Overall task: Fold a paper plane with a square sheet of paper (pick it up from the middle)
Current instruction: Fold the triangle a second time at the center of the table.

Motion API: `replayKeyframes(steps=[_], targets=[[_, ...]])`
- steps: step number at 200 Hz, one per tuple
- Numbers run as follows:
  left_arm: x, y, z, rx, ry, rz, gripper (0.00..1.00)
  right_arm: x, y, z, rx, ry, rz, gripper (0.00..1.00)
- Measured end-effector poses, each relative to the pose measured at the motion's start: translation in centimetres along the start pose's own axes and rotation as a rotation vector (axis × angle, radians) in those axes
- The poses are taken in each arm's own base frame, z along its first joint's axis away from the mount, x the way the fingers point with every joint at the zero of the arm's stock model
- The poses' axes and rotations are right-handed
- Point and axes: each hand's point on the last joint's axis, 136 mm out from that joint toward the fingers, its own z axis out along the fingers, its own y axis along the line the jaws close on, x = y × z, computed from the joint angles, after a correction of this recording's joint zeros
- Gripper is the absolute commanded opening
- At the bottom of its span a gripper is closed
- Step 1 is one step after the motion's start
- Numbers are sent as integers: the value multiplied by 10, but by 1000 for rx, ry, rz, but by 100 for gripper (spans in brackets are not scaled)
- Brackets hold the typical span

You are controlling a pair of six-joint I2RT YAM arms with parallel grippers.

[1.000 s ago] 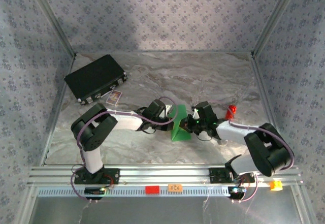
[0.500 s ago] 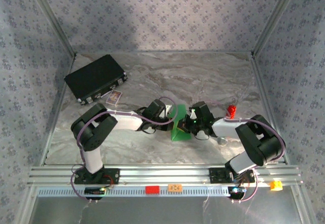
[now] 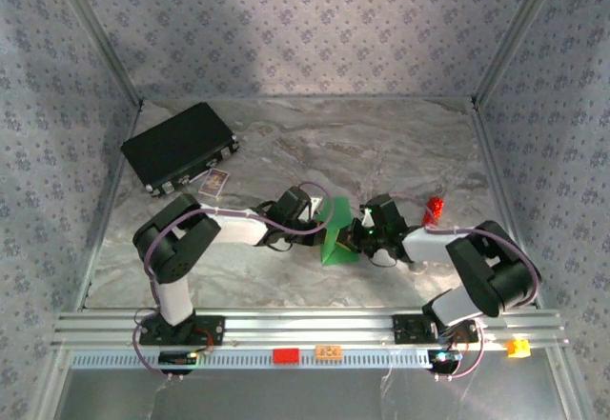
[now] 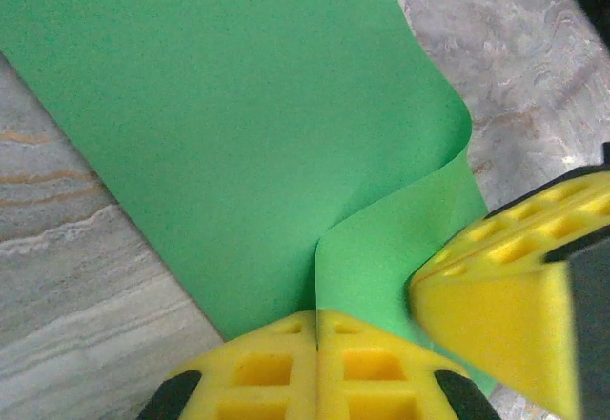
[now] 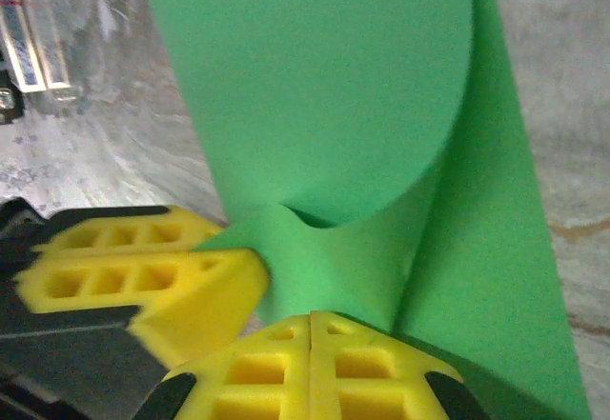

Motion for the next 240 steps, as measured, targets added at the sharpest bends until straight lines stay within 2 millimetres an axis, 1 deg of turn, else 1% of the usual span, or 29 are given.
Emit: replayKeyframes(steps=[27,39,50,64,84,145,169,182,194,207,230,240], targets=[[0,0,0,0,0,0,0,-19,11,-7,-21,-44,-9,0],[0,0,0,0,0,0,0,-25,10,-8,-21,-56,-7,0],[0,0,0,0,0,0,0,-27,5,-8,-11,-58,5,0],[0,0,0,0,0,0,0,-26,-3,-5,5,-53,20,0],[0,0,0,0,0,1,0,-20,-19,-1,45,-35,45,0],[1,0,0,1,1,1,0,-22,-18,-6,37,-36,58,0],[1,-1,0,1,1,1,0,-27,-8,-13,29,-48,44,0],[1,0,0,1,1,1,0,-32,-2,-14,16,-59,34,0],[1,-1,0,1,1,1,0,-34,0,-14,8,-60,33,0],[1,0,0,1,1,1,0,-33,-4,-11,16,-50,41,0],[1,0,0,1,1,1,0,-28,-20,-3,65,-21,70,0],[1,0,0,1,1,1,0,-31,-21,-3,61,-26,73,0]])
